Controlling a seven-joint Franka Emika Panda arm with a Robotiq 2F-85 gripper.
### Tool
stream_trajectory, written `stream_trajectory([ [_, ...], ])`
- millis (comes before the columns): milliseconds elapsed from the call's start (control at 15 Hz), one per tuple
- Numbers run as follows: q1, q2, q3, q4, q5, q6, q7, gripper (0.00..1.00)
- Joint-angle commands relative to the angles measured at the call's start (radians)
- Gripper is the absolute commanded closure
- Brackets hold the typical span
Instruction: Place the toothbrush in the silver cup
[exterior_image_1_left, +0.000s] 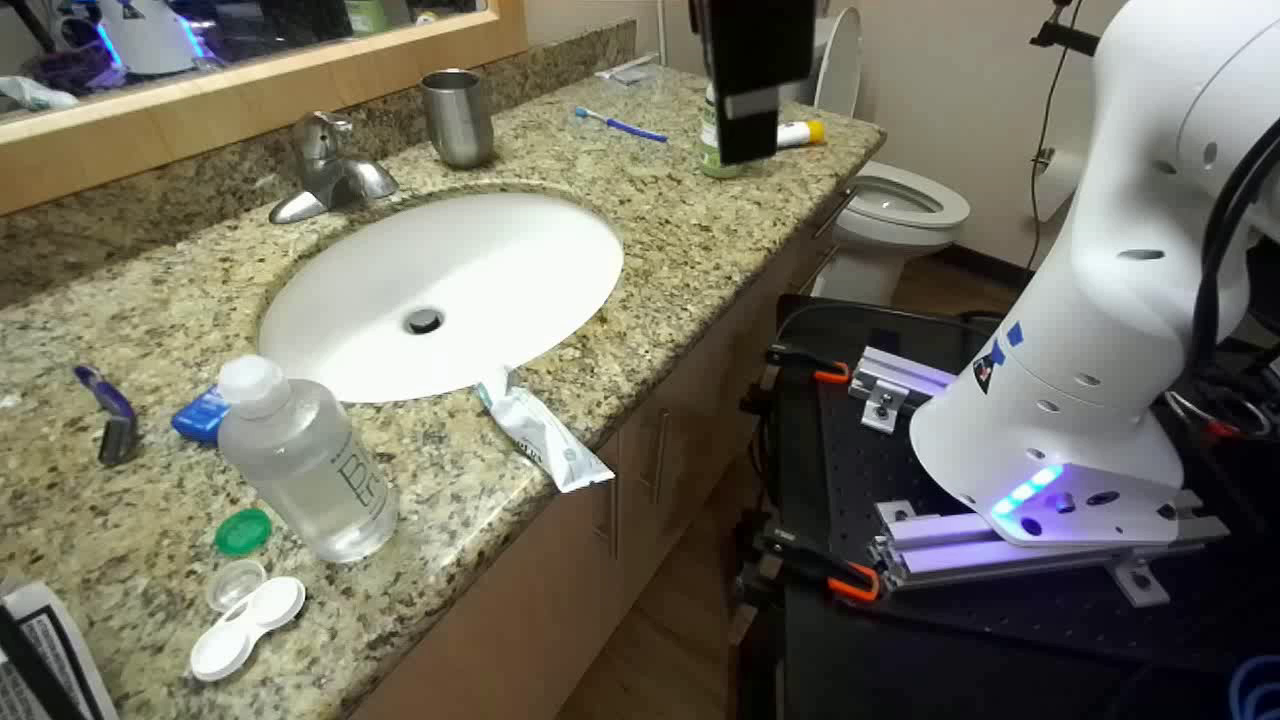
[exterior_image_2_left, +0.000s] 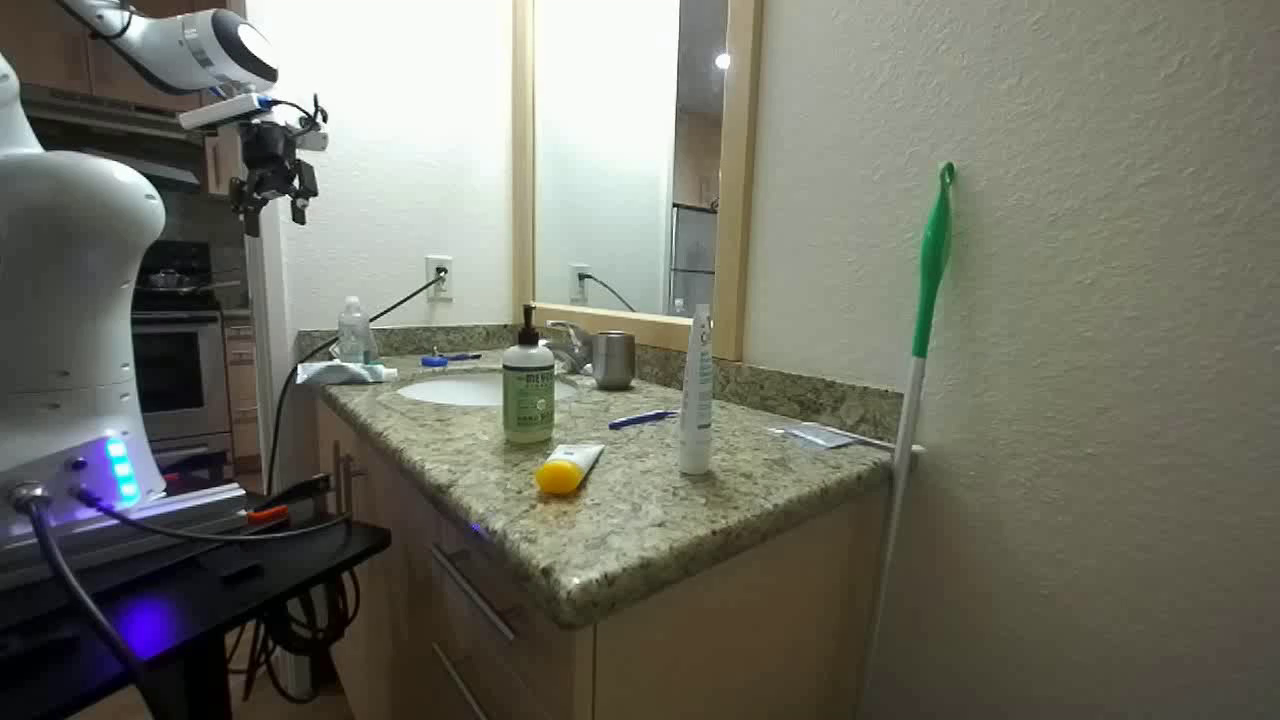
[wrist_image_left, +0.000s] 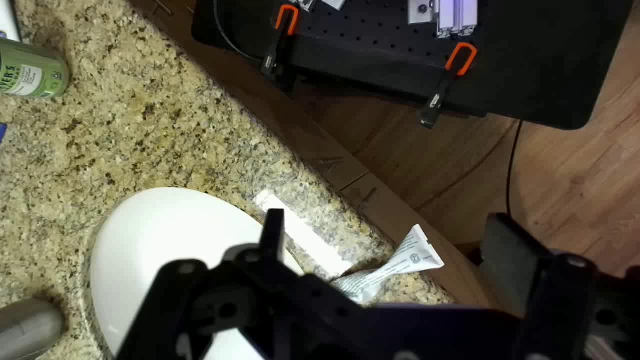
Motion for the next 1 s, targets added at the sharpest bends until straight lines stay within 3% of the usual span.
stream_trajectory([
  [0,0.028,0.005,-0.023,0.002,-0.01,-0.003,0.012,0.0],
  [133,-0.012,0.003,-0.057,-0.019,-0.026,0.105,0.043,0.0],
  [733,-0.251,-0.02,-0.489,0.003,-0.034,0.466,-0.118,0.0],
  [933,-0.309,0.052,-0.637,0.107,0.051,0.463,-0.179,0.0],
])
